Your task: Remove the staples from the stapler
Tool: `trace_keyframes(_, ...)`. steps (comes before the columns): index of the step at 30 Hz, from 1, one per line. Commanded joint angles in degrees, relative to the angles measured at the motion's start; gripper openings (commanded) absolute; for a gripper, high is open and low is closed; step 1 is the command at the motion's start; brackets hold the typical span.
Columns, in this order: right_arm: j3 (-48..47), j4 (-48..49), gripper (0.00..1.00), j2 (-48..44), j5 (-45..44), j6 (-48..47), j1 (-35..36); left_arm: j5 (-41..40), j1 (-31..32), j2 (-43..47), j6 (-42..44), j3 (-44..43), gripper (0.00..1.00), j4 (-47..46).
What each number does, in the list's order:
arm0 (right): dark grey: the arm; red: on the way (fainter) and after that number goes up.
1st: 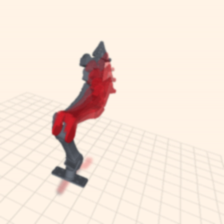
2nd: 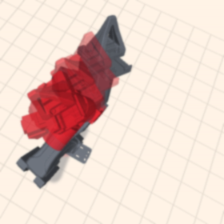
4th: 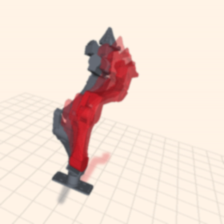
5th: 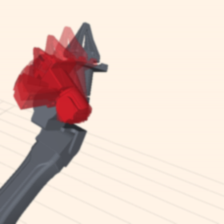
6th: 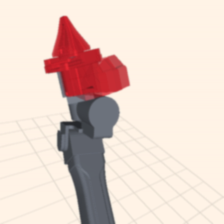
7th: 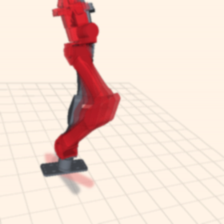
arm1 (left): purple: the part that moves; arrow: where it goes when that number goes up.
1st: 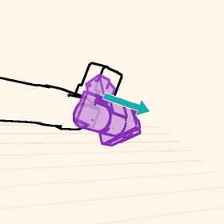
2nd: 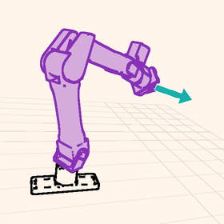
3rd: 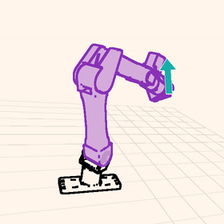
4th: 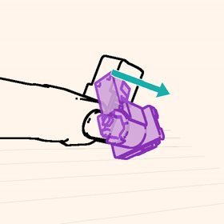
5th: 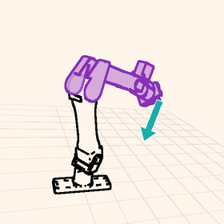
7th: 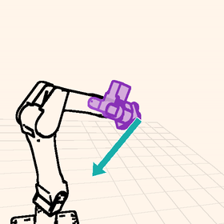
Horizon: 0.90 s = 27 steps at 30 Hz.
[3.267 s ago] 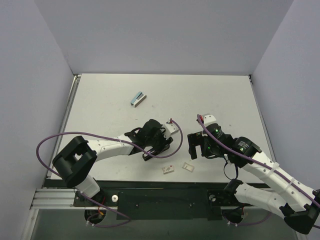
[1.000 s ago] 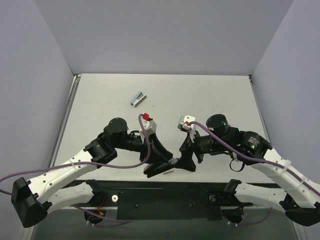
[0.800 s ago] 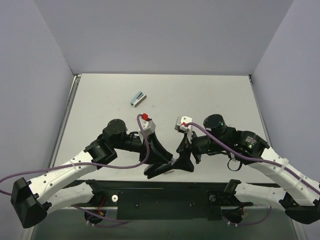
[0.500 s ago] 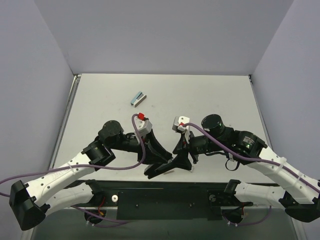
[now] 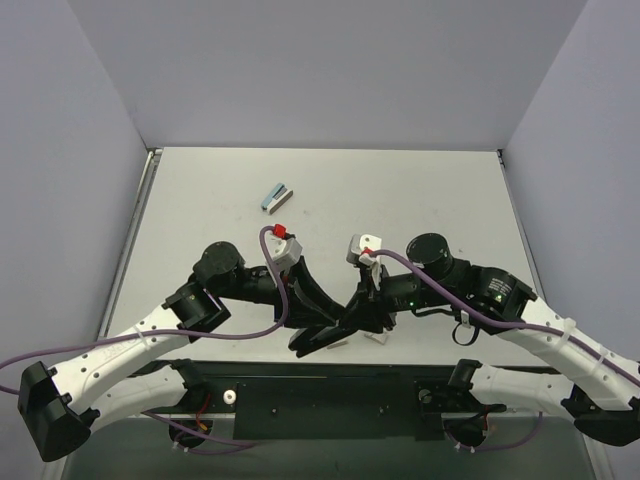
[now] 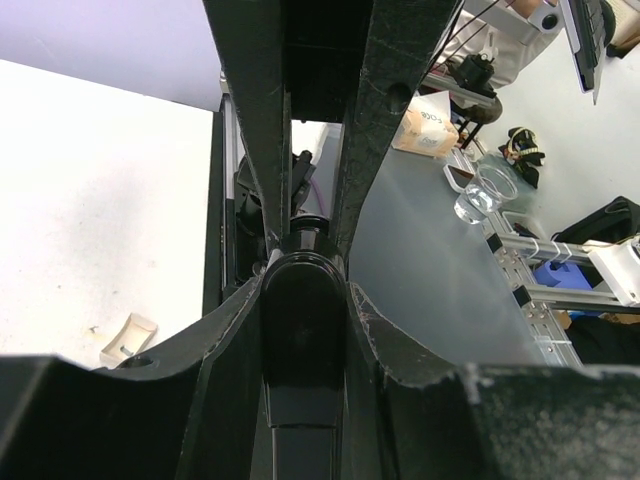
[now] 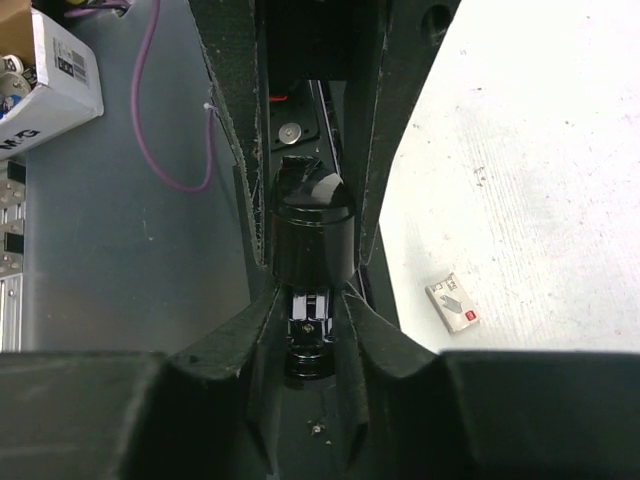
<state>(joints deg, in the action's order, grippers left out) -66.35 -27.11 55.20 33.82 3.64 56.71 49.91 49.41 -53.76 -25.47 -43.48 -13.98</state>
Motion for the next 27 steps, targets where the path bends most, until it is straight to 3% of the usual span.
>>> trace_keyframes(1, 1.5, 2.1, 0.14, -2.4, -1.8, 0.2, 0.4, 1.1, 0.2, 1.8, -2.4, -1.1, 0.00, -7.9)
trace_keyframes(2, 2.3, 2.3, 0.00, -3.1, -2.1, 0.3, 0.6, 0.9, 0.3, 1.7, -2.5, -1.0, 0.00, -8.1)
trace_keyframes(15, 14.1, 4.0, 0.00, -14.6, -5.0, 4.6, 0.7, -5.3, 0.2, 3.3, -2.2, -1.3, 0.00, -9.3)
trace_keyframes(27, 19.8, 5.1, 0.00, -19.1, -4.7, 6.6, 0.9, -8.6, 0.2, 3.5, -1.4, -3.2, 0.00, -8.7)
